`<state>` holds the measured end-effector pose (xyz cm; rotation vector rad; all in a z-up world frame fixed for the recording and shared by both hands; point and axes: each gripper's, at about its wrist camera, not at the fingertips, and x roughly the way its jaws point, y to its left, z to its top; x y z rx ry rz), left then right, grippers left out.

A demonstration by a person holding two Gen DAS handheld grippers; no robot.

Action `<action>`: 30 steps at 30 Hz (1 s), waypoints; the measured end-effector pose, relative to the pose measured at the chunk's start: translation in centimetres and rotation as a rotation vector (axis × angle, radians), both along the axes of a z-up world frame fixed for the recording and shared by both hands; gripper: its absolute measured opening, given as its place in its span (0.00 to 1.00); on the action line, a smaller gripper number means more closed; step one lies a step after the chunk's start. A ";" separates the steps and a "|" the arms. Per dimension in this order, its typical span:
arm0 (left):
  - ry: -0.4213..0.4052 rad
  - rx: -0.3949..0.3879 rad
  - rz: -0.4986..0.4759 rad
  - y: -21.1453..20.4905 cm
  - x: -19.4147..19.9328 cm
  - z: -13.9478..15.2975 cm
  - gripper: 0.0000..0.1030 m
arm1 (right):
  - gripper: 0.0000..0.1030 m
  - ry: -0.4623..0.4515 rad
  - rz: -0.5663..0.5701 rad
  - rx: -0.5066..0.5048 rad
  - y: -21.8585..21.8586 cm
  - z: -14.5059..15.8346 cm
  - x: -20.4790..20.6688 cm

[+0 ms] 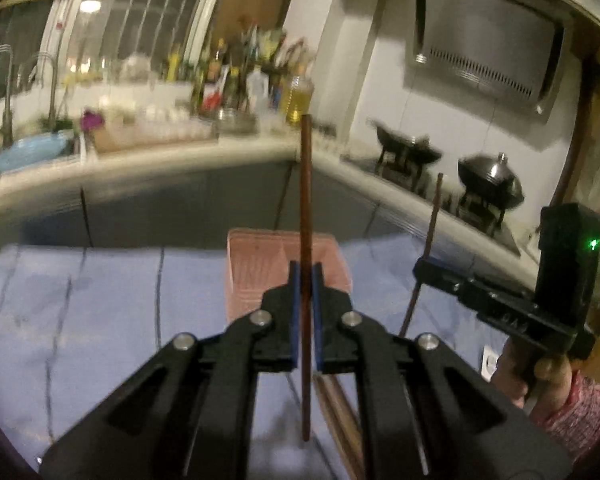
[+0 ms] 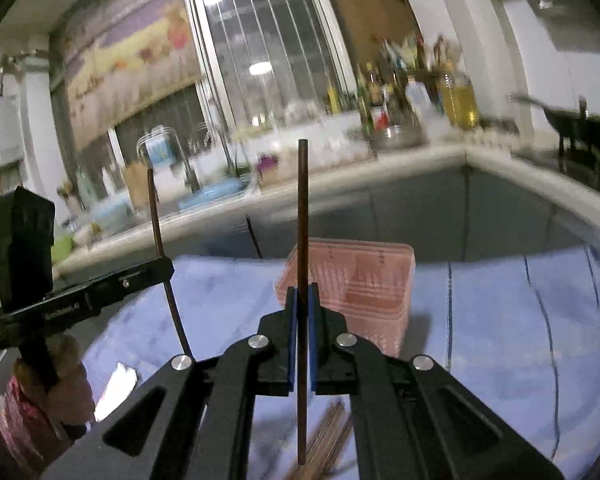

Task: Organize utensils
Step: 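Lift both chopsticks into the pink basket and open both tools, then return to the chopsticks and grasp one with the left tool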

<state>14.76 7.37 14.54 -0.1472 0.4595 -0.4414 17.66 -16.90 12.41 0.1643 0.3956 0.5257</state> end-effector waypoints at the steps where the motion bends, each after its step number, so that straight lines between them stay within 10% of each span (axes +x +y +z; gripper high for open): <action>1: -0.035 0.004 0.012 0.0 0.4 1.2 0.05 | 0.05 -0.035 -0.013 0.008 0.4 1.3 1.0; 9: -0.206 0.078 0.133 -2.8 8.1 4.5 0.05 | 0.05 -0.160 -0.074 -0.026 3.7 2.6 9.3; 19: 0.135 0.170 0.134 -4.7 16.2 -4.1 0.07 | 0.05 0.087 0.046 -0.033 3.7 -3.5 15.8; 24: 0.141 0.213 0.166 -4.3 14.9 -2.0 0.32 | 0.10 0.262 0.118 0.019 3.7 -3.0 16.2; 28: 0.016 0.159 0.196 -2.3 10.7 1.8 0.32 | 0.15 0.177 0.062 0.085 1.8 -0.5 12.8; 30: -0.052 0.102 0.207 -1.1 6.1 2.8 0.33 | 0.44 0.136 0.021 0.119 0.7 0.5 9.4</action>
